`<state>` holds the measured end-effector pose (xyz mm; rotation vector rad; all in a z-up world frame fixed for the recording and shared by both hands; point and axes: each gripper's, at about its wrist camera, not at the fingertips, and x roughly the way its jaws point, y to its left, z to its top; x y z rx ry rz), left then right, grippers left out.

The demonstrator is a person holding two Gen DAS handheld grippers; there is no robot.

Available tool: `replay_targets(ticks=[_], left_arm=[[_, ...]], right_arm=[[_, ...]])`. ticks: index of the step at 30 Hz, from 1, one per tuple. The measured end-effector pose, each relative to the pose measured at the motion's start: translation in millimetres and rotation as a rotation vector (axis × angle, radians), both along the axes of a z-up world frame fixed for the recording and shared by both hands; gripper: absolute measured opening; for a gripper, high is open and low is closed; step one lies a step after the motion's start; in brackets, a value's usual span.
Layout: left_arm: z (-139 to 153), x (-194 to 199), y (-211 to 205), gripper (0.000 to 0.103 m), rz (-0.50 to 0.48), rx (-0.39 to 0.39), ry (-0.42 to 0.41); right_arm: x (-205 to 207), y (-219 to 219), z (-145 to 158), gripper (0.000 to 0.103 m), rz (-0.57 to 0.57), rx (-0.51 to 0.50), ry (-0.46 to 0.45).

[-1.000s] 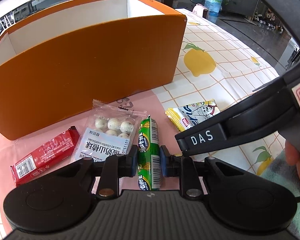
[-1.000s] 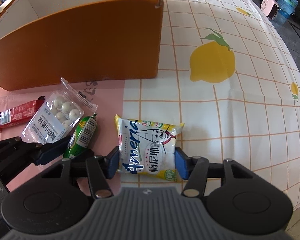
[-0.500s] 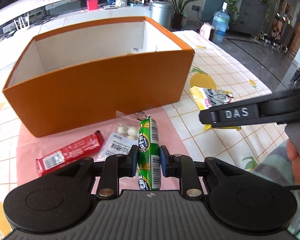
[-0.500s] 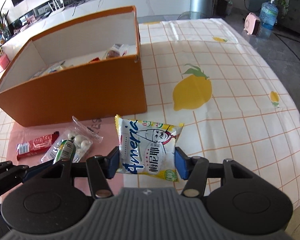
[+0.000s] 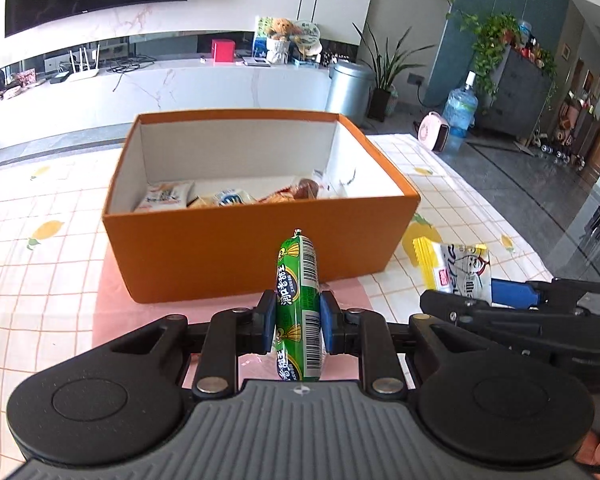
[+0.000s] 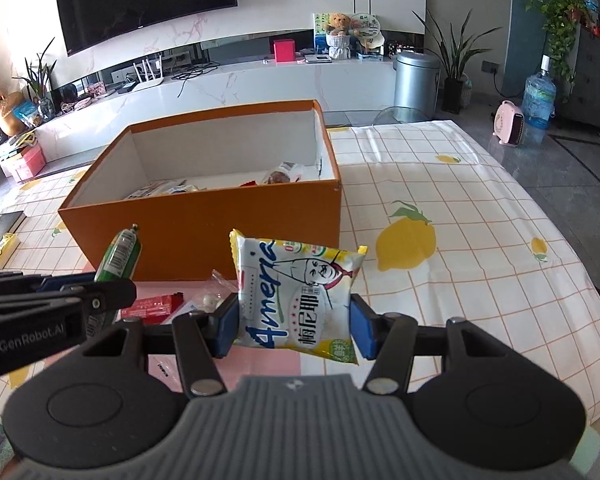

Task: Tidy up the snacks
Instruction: 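Lift both held snacks and carry them toward the orange box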

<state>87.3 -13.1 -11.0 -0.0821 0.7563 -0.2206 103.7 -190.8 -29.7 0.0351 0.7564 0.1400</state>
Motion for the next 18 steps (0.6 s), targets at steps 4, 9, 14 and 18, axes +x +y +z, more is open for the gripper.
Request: replay_targets(ticks=[4,9,14,18], left_arm=[[8.8,5.4,8.7,0.025,0.021,0.011,-0.02],[20.4,14.0,21.3,0.025,0.038,0.022,-0.049],[32.3,26.8,29.2,0.025,0.039,0.055,-0.081],[39.3,41.2,32.9,0.025,0.033,0.068,-0.093]], right_arm=[[1.1,11.9,7.4,0.054,0.033,0.004,-0.016],[10.6,27.2,18.5,0.054,0.075,-0.025,-0.036],[26.5,40.6,30.1,0.054,0.112,-0.057,-0.057],[39.8,52.0,40.1,0.054,0.144,-0.093,-0.077]])
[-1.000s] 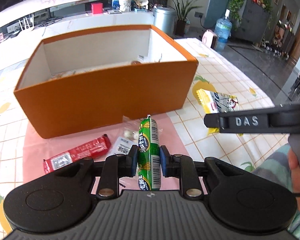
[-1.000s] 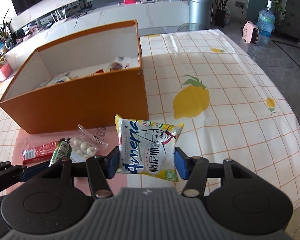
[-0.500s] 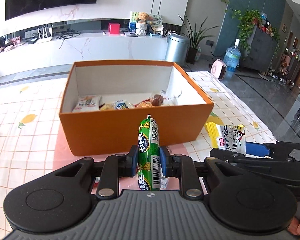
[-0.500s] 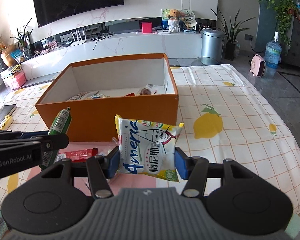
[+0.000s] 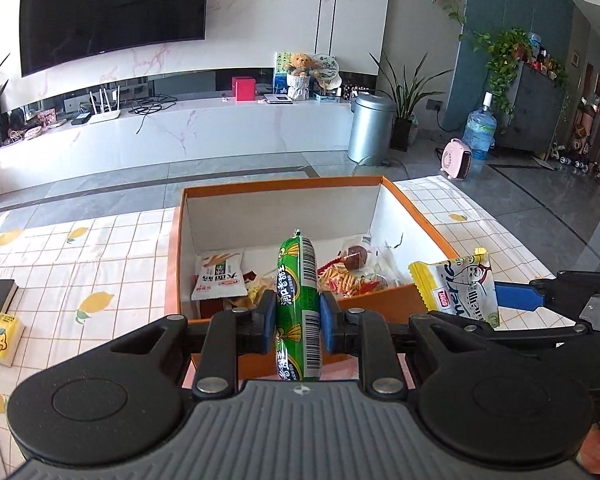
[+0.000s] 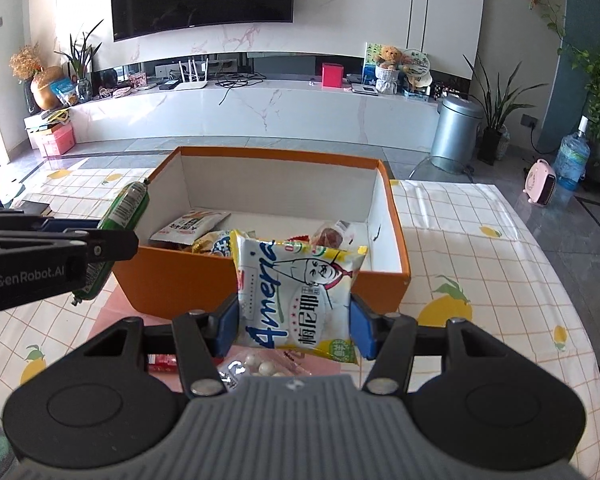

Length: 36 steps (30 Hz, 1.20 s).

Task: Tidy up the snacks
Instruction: 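Lift both held snacks and carry them toward the orange box, then lower the green sausage stick with the left tool while the right tool lowers the Ameria bag into the box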

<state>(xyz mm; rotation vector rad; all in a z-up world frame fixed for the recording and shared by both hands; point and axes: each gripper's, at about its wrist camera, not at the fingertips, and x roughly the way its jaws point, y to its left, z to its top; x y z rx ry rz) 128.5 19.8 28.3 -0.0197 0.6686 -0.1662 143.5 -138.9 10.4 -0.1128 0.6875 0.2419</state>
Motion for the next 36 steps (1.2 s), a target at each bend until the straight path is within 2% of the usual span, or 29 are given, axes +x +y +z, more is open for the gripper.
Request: replay_targets(ticks=[3,14,24,33,36], left_arm=[[1.0,11.7,7.3,0.025,0.006,-0.017,0.01],[6.9,49.3,28.4,0.025,0.04,-0.001,-0.004],[4.5,86.3,20.6,0.025,0.019,0.072,0.001],[-21.0,119.7,16.5,0.025,0.015,0.154,0.045],[-30.7,130.2,14.9,0.025,0.016,0.176,0.093]], right_arm=[[11.6,7.3,4.6,0.054,0.021,-0.031,-0.018],[61.7,32.2,14.7,0.054,0.098,-0.09,-0.048],[120.0,53.2,6.8,0.054,0.102,-0.104,0.014],[168.7,67.2,-19.4,0.054,0.099,-0.159,0.096],[181.6,70.4,-33.5,0.054,0.099,-0.191,0.129]])
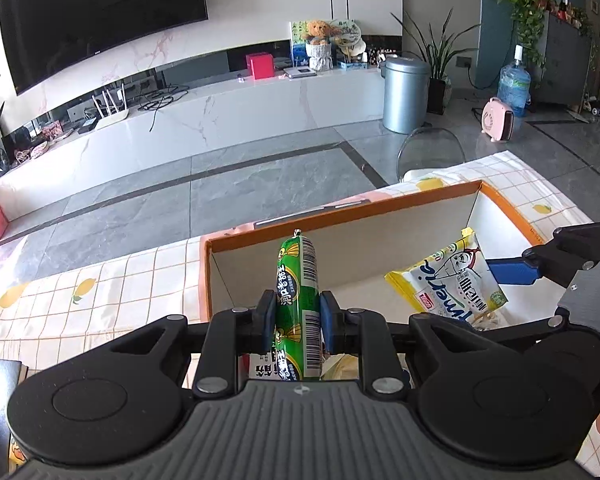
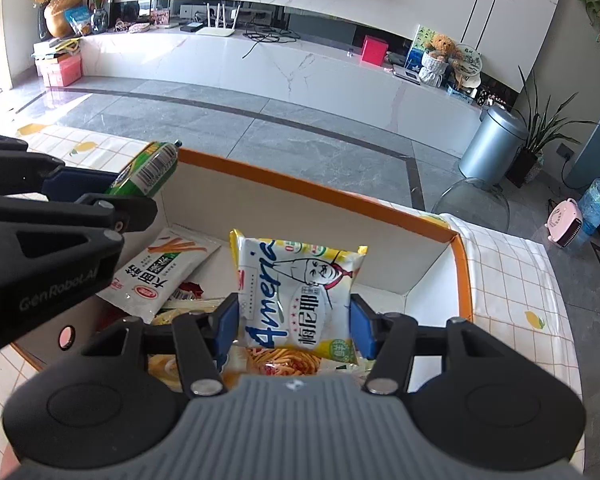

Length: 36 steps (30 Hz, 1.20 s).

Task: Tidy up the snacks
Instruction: 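Lower the green sausage stick with the left tool while the right tool lowers the Ameria bag into the box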

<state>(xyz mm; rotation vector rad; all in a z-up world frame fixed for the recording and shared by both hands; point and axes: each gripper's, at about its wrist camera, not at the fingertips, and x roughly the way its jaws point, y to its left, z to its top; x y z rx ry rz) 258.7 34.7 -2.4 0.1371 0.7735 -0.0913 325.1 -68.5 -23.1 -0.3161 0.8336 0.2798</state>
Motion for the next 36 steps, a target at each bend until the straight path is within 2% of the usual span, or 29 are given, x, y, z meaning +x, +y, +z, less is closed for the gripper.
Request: replay_targets(ticks=[4,10,16,21,26,29,31,36], left_arm=[[-14.1,8.3,0.0,0.025,0.006,0.034,0.042],[-28.1,17.6,5.6,0.025,0.026,0.018,0.11],[-38.2,22.1,8.5,0.025,0.038,0.036,0.155],[-38.8,20.1,1.9,0.025,0.028,0.082,0.146],[-34.7,21.6,4.1,0.025,0.034,0.081,0.138],[-31.2,19.5,2.0,0.032,0.027,0.096,0.121],[-28.9,16.9,0.7,0.043,0.022,0.106,0.105],[-22.1,10.2,-5.1,0.057,0.009,0.124,0.072]], right_arm=[[12.1,0.2,-15.4,0.054,0.003,-0.017,0.04],[27.1,0.8,-33.5,0.055,0.005,-0.045,0.092],[33.4,2.6,-45.2,0.055,0.007,-0.071,0.115],[34.7,7.0,-48.2,0.057,0.017,-0.094,0.121],[32.3,10.1,-48.0,0.059,0.018,-0.111,0.114],[30.0,8.6,-45.6,0.062,0.023,-0.111,0.113],[28.3,9.6,-44.2,0.064,0.02,-0.122,0.109],[20.3,9.0,-35.0,0.079,0.021,-0.129,0.07]])
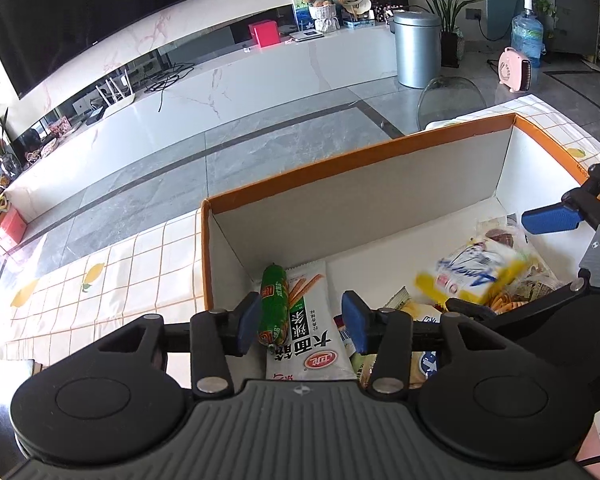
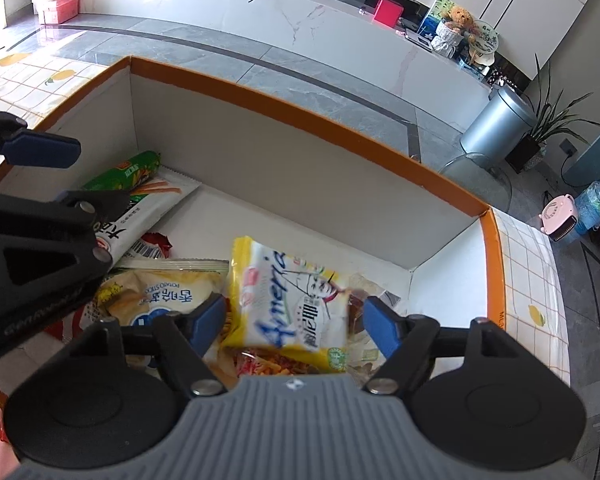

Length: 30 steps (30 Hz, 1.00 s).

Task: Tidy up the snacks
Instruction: 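Lower the green sausage stick with the left tool while the right tool lowers the Ameria bag into the box, then open both tools to release the snacks in the box, then withdraw both tools from the box toward the red bar and ball bag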

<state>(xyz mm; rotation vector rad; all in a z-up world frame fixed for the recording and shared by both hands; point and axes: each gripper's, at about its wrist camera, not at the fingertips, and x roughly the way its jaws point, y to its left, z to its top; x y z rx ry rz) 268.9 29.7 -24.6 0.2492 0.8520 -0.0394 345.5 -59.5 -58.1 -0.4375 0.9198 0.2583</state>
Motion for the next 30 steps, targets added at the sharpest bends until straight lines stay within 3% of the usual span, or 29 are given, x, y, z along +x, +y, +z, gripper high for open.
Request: replay_targets(ticks=[4,11,21,30], left_arm=[[8.8,-8.8,-1.5,0.068,0.003,-0.002,-0.031],[27.6,-32.4,-2.7,0.071,0.004,0.004,-0.094],[48.7,-78.4,-1.1,0.075,0.034,-0.014,-0.137],[58.3,-125.8,-4.0,0.077,0.024,-0.062,-0.147]], right_arm=[[-7.4,-1.2,10.0,0.085,0.017,-0.012,-0.024],[-32.2,-4.3,33.0,0.085,0.049,-0.03,-0.093],[-87.4,-18.3,65.7,0.086,0.049,0.07,-0.172],[-149.0,-33.4,72.7,0.086,0.039,0.15,-0.222]])
